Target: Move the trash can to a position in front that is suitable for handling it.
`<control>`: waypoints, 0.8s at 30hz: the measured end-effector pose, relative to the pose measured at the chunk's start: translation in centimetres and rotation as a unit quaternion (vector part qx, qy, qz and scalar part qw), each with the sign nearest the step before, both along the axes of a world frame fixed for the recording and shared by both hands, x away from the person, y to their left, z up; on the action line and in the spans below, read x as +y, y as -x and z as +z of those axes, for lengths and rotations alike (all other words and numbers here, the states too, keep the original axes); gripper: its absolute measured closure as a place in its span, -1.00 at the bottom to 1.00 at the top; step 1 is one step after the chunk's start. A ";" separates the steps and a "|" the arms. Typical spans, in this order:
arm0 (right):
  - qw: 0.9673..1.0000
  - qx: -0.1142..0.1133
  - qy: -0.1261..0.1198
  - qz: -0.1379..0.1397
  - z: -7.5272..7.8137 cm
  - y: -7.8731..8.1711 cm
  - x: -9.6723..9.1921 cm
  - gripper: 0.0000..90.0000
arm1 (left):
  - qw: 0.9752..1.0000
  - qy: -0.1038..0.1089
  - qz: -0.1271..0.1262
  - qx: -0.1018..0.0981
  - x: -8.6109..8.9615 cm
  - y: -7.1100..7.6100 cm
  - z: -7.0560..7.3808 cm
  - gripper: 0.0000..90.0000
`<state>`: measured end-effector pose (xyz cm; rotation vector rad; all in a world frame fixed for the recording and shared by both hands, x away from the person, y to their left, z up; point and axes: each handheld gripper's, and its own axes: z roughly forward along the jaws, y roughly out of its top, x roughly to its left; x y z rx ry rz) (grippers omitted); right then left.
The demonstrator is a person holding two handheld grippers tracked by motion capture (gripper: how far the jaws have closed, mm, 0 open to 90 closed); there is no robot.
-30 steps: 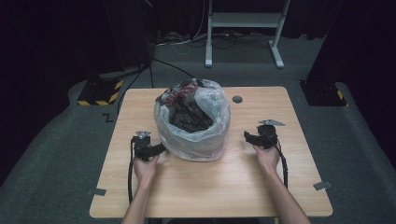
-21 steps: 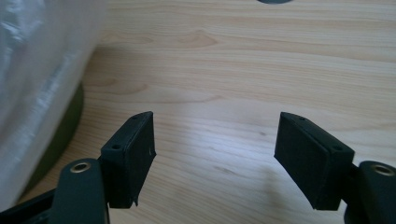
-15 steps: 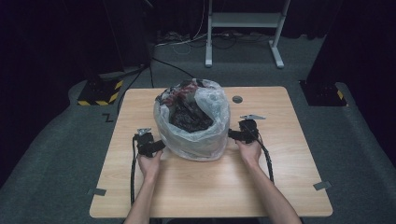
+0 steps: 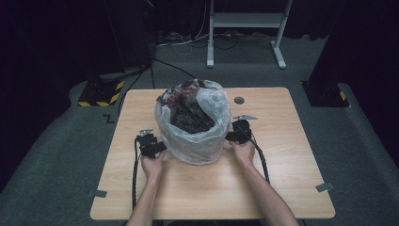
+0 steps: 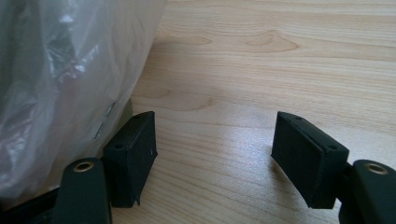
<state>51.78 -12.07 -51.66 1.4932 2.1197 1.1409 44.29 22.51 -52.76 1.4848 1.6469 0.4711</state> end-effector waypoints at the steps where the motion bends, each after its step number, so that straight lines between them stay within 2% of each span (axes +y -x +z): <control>1: 1.000 0.000 0.000 0.003 0.0 0.0 0.0 -0.33 | 1.000 -0.002 -0.004 -0.002 -0.1 0.0 0.0 -0.38; 5: 1.000 -0.002 -0.004 0.015 0.0 0.0 0.0 -0.33 | 1.000 -0.005 -0.015 -0.003 -0.6 0.0 0.0 -0.41; 7: 1.000 -0.004 -0.006 0.020 0.0 0.0 0.1 -0.32 | 1.000 -0.014 -0.023 0.004 -0.8 -0.1 0.2 -0.43; 9: 1.000 -0.009 -0.003 0.026 0.0 0.1 0.0 -0.27 | 0.999 -0.035 -0.027 0.003 -1.2 -0.3 0.7 -0.42; 13: 1.000 -0.010 -0.005 0.025 0.1 0.0 -0.6 -0.23 | 0.998 -0.047 -0.036 0.002 -1.9 -0.4 1.1 -0.41; 17: 0.999 -0.016 -0.002 0.034 0.0 0.0 -1.3 -0.22 | 0.998 -0.044 -0.040 0.001 -2.3 -0.5 1.0 -0.42; 24: 0.999 -0.018 -0.007 0.038 0.0 0.3 -2.5 -0.20 | 0.997 -0.058 -0.045 -0.003 -3.4 -0.4 1.2 -0.42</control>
